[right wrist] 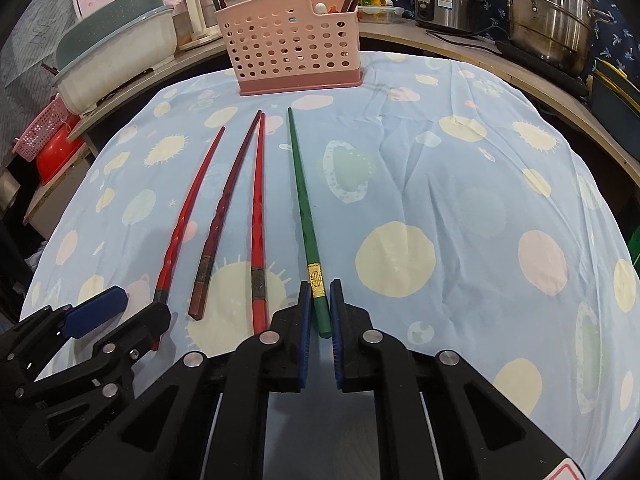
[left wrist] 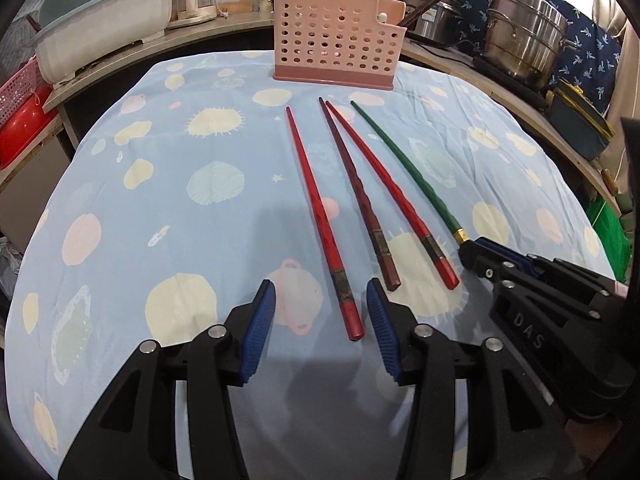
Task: Organize utensils
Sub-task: 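Grasp a red chopstick with the left tool while the right tool grasps the green chopstick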
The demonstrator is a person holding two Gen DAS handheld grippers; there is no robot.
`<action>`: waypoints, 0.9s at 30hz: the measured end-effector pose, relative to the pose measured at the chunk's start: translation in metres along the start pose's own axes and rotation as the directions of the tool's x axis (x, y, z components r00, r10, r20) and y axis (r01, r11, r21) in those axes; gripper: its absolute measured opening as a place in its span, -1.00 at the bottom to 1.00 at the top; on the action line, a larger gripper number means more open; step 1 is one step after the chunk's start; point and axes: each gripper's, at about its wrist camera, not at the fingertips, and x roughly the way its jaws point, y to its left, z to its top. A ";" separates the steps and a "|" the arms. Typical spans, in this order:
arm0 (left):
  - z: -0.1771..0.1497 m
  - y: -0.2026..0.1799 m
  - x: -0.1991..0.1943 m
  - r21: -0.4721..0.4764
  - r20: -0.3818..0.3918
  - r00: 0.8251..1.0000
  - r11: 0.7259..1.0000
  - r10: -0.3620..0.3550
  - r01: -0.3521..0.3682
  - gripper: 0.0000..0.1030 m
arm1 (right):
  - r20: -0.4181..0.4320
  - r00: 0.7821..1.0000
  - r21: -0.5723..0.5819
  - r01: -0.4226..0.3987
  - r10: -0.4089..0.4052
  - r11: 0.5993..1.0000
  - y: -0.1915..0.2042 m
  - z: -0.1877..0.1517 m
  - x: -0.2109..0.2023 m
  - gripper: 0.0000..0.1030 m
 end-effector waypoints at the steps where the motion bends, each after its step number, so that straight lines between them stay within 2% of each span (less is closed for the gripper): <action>1: -0.001 0.000 0.000 0.002 0.002 1.000 1.000 0.001 -0.001 -0.14 | 0.000 1.000 0.000 -0.001 0.001 1.000 0.000 -0.001 0.000 -0.84; 5: -0.002 0.001 0.000 0.007 0.008 1.000 1.000 0.011 -0.011 -0.23 | 0.002 1.000 0.000 -0.003 0.003 1.000 -0.001 -0.003 -0.002 -0.84; 8: -0.001 0.004 -0.001 0.004 0.007 1.000 1.000 0.001 -0.001 -0.50 | 0.004 1.000 0.002 -0.008 0.008 1.000 -0.001 -0.006 -0.005 -0.85; 10: -0.001 0.006 -0.001 0.002 0.001 1.000 1.000 -0.011 0.011 -0.80 | 0.006 1.000 0.003 -0.011 0.011 1.000 -0.002 -0.008 -0.007 -0.85; 11: -0.001 0.008 -0.002 -0.002 -0.002 1.000 1.000 -0.020 0.020 -0.83 | 0.006 1.000 0.003 -0.013 0.013 1.000 -0.002 -0.009 -0.008 -0.86; 19: 0.000 0.020 -0.020 -0.020 0.007 0.999 0.999 -0.041 0.041 -0.85 | 0.037 0.999 0.005 -0.022 0.022 1.000 -0.006 -0.015 -0.029 -0.86; 27: 0.014 0.035 -0.054 -0.041 0.077 0.996 0.998 -0.050 0.054 -0.86 | 0.096 0.994 0.024 -0.047 0.044 0.999 -0.011 -0.006 -0.062 -0.86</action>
